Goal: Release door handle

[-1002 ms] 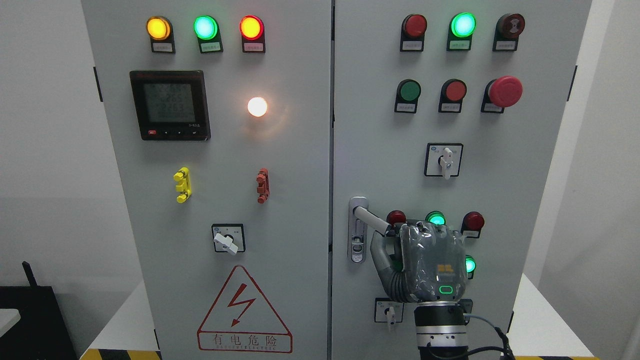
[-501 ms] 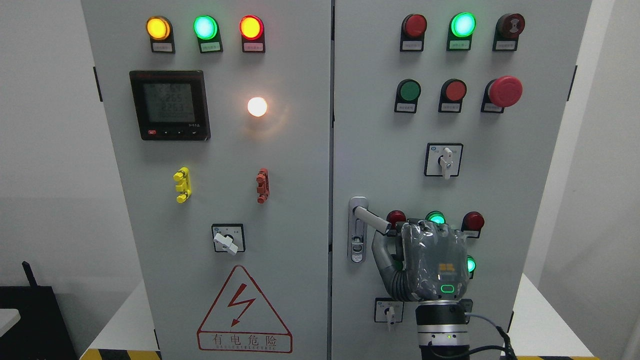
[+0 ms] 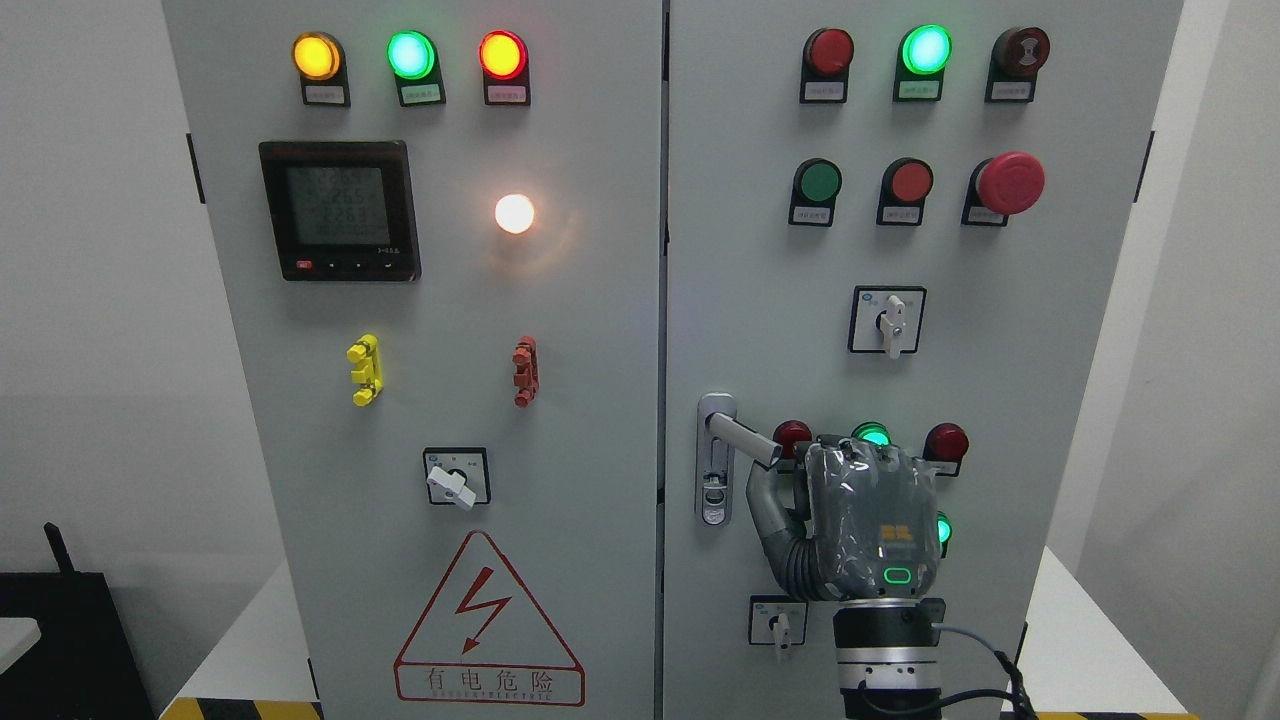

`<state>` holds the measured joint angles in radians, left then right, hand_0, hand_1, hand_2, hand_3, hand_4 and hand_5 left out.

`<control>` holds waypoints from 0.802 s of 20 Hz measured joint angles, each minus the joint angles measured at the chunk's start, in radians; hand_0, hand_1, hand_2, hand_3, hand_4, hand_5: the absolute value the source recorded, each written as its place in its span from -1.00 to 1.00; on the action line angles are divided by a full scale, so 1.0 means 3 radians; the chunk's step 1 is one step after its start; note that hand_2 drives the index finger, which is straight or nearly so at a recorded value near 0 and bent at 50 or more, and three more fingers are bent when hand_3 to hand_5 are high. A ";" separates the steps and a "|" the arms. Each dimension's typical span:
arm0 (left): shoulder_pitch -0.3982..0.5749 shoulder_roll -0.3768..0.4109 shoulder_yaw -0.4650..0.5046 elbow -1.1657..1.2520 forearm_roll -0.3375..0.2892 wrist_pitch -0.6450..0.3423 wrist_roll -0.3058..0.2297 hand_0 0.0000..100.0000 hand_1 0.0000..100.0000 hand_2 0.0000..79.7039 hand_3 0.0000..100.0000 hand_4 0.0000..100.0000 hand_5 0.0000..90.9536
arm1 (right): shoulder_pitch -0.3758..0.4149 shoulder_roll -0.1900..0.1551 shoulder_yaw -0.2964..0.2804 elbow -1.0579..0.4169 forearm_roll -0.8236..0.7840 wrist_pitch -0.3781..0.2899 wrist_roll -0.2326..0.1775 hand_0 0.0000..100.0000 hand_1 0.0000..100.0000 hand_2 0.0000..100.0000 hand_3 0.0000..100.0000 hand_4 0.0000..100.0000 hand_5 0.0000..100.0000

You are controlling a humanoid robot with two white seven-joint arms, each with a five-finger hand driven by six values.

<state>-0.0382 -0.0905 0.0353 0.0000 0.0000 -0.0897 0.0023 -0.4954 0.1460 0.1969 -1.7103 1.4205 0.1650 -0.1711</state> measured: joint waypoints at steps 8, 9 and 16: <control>0.0000 0.0000 0.0000 0.0000 0.0000 0.0000 0.0000 -0.76 -0.22 -1.00 -1.00 -1.00 -1.00 | -0.0020 0.0002 -0.0006 0.0000 0.0000 0.0000 0.0000 0.33 -0.15 1.00 1.00 1.00 0.96; 0.0000 0.0000 0.0000 0.0000 0.0000 0.0000 0.0000 -0.76 -0.22 -1.00 -1.00 -1.00 -1.00 | -0.0023 0.0002 -0.0008 0.0000 0.0000 0.0000 0.0000 0.34 -0.15 1.00 1.00 1.00 0.96; 0.0000 0.0000 0.0000 0.0000 0.0000 0.0000 0.0000 -0.76 -0.22 -1.00 -1.00 -1.00 -1.00 | -0.0028 0.0003 -0.0017 0.0000 0.0000 0.0000 0.0000 0.34 -0.16 1.00 1.00 1.00 0.96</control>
<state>-0.0383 -0.0905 0.0353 0.0000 0.0000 -0.0897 0.0023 -0.5039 0.1469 0.1920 -1.7104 1.4205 0.1649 -0.1711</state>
